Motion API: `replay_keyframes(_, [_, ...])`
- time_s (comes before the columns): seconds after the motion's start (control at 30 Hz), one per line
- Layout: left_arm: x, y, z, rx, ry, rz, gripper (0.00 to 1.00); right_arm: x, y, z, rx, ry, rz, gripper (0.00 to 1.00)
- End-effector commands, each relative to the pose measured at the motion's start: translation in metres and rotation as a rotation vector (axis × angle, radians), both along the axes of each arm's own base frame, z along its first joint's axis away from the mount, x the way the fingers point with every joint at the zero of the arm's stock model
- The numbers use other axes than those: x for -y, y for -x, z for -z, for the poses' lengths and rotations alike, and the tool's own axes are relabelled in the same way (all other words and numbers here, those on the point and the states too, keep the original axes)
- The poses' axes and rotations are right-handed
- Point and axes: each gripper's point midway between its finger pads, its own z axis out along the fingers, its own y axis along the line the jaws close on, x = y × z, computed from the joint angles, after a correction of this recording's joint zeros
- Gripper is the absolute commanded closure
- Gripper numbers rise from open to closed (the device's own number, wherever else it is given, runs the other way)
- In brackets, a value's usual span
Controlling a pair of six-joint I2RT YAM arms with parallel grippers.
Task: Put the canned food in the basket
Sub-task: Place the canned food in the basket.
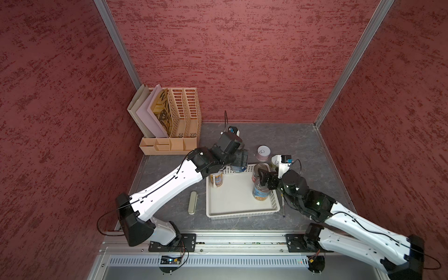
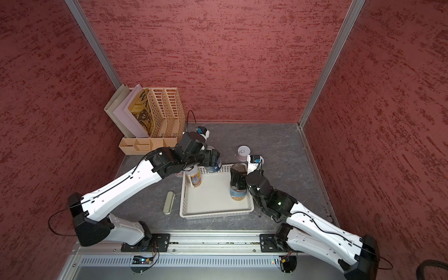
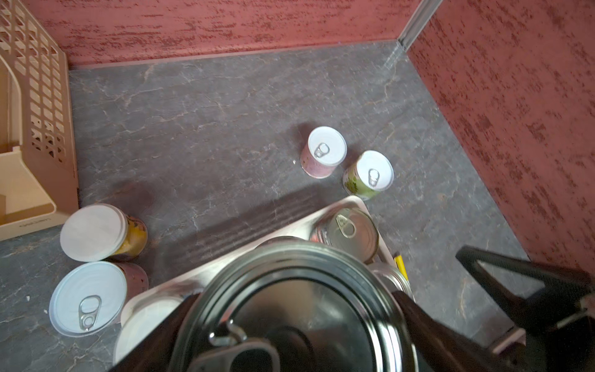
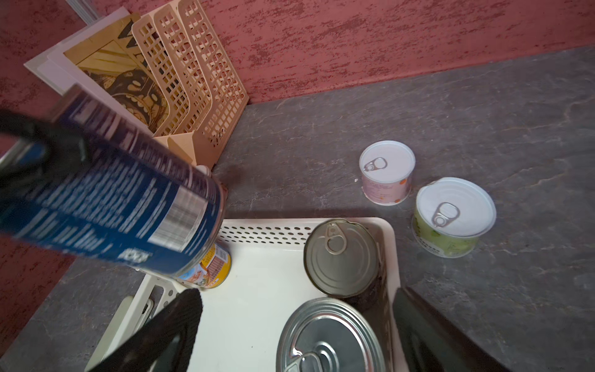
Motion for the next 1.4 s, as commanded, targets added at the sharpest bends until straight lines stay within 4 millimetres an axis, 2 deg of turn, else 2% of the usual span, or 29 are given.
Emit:
replay_keyframes(0.0, [0.001,0.01,-0.06,0.16,0.137,-0.009,0.67,0.021,-0.007,-0.006,0.035,-0.048,0.109,0.02])
replay_keyframes(0.27, [0.014,0.054,-0.032,0.078,0.159,0.086,0.67,0.051,-0.009,-0.002,0.029,-0.063,0.247,0.02])
replay_keyframes(0.53, [0.018,0.079,-0.001,-0.009,0.213,0.139,0.67,0.051,-0.01,-0.002,0.029,-0.07,0.256,0.02])
replay_keyframes(0.97, [0.008,0.074,0.053,-0.073,0.144,0.087,0.67,0.042,-0.013,0.0,0.016,-0.062,0.22,0.02])
replay_keyframes(1.17, [-0.005,0.064,0.076,-0.105,0.121,0.046,0.67,0.038,-0.014,0.002,0.01,-0.057,0.208,0.02])
replay_keyframes(1.37, [-0.026,0.054,0.103,-0.139,0.082,-0.017,0.69,0.034,-0.015,0.004,0.002,-0.049,0.195,0.02])
